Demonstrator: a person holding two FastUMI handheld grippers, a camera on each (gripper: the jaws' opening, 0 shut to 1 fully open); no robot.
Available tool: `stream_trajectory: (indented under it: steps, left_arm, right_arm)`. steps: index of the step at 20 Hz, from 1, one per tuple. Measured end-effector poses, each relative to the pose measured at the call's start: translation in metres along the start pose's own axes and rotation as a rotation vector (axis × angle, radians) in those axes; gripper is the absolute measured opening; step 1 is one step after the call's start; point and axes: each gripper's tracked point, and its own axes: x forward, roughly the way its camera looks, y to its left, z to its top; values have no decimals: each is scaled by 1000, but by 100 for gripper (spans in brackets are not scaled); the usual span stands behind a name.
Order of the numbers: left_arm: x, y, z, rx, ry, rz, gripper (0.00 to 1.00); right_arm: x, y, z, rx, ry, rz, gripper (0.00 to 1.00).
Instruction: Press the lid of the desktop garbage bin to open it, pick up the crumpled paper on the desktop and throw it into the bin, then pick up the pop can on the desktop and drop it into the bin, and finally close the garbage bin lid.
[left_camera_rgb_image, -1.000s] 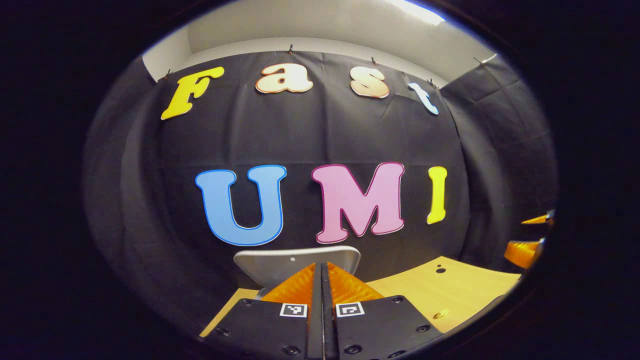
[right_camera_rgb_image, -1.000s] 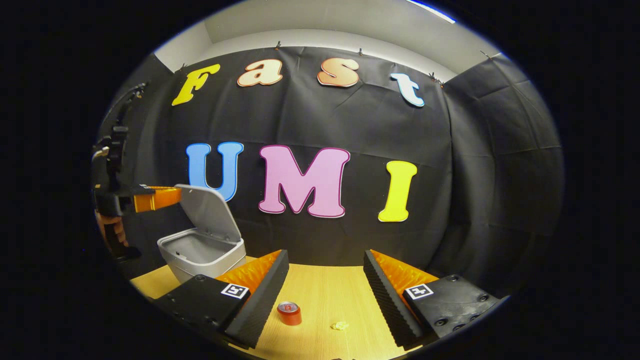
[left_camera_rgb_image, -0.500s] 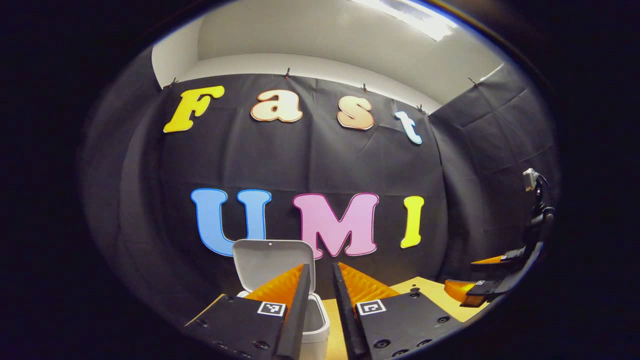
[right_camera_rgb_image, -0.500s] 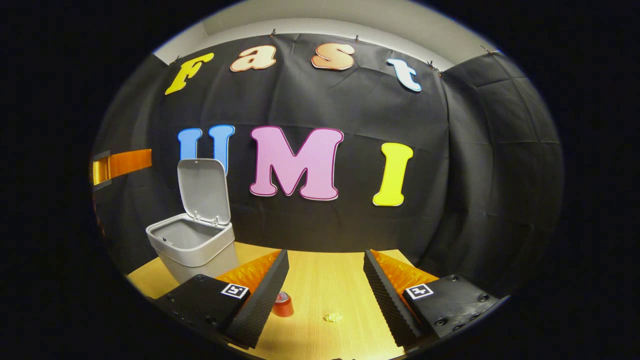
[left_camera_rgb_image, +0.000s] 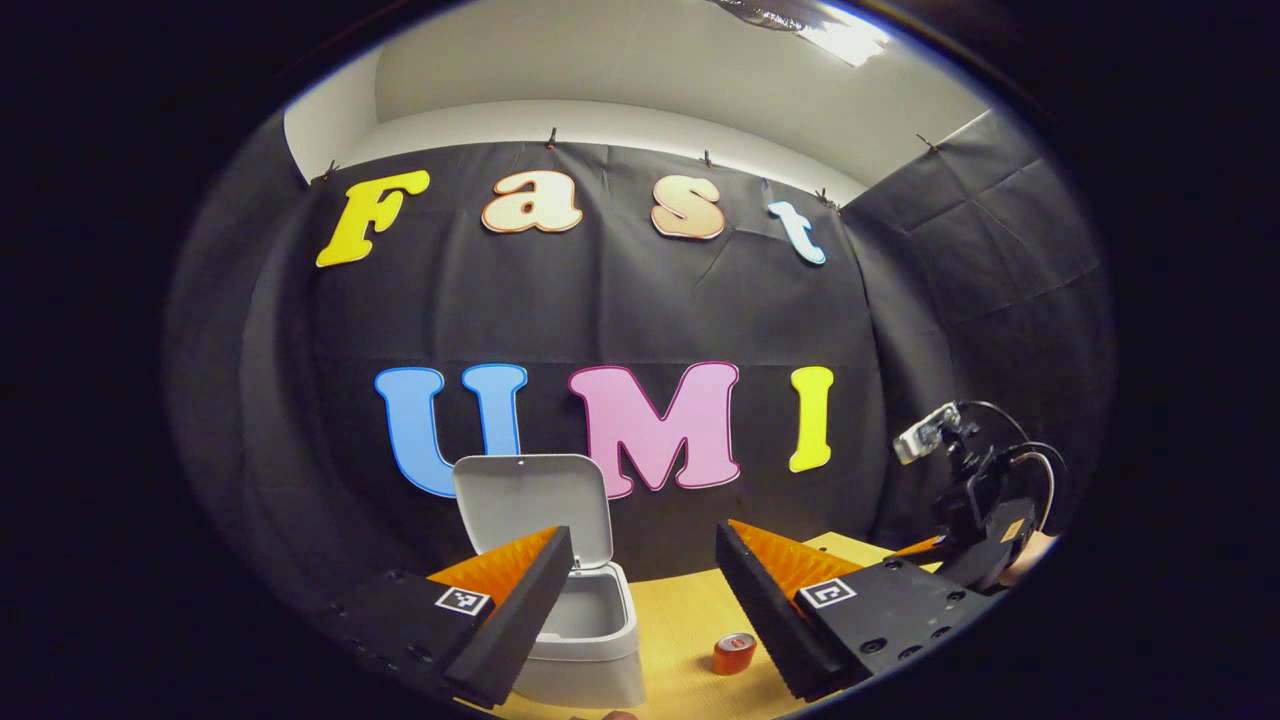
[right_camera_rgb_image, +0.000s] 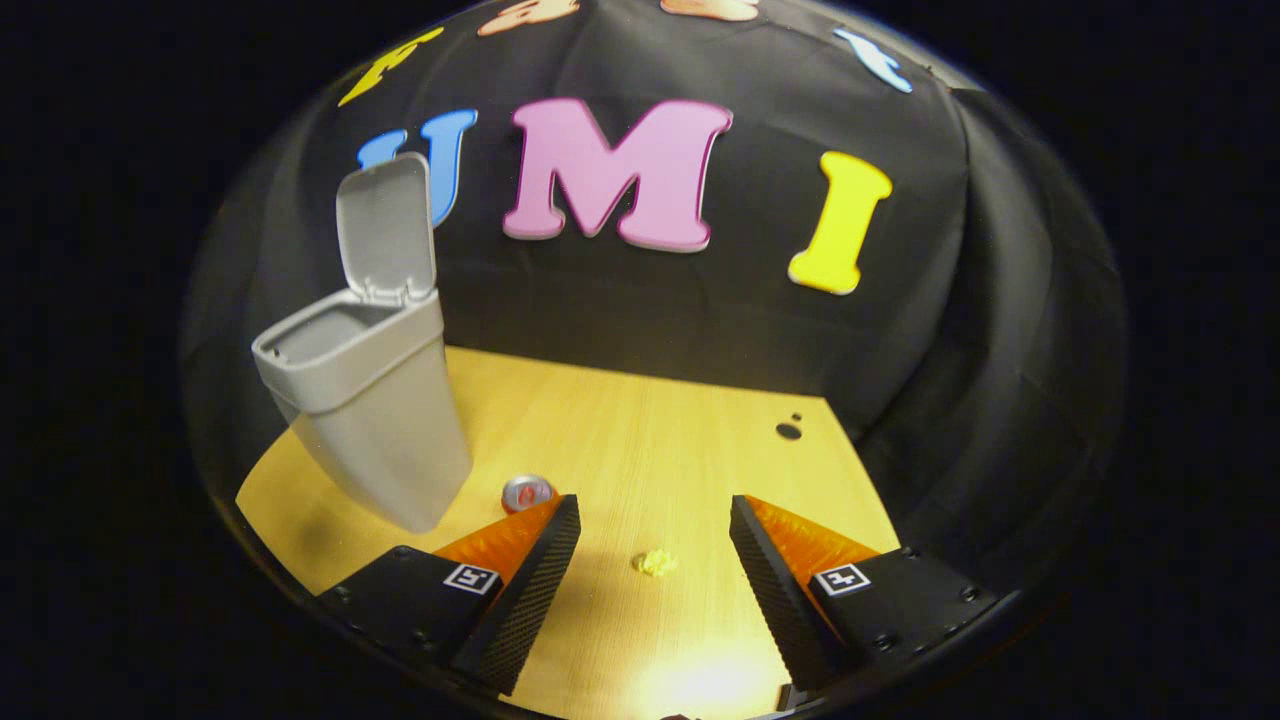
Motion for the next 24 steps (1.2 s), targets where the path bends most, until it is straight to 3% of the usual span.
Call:
stream_trajectory:
  steps: [5,13,22,24]
  left_arm:
    - [-12,20,-20,30,65,103,96]
    - [-23,31,-59,39,193,256,96]
    - [-7,16,-66,62,223,274,96]
    - [-3,13,-65,63,221,273,96]
  right_arm:
    - [52,4,-57,32,224,97,98]
    - [133,-3,-126,26,491,141,98]
    - [163,-9,-156,65,596,167,97]
    - [162,-11,-162,55,618,171,90]
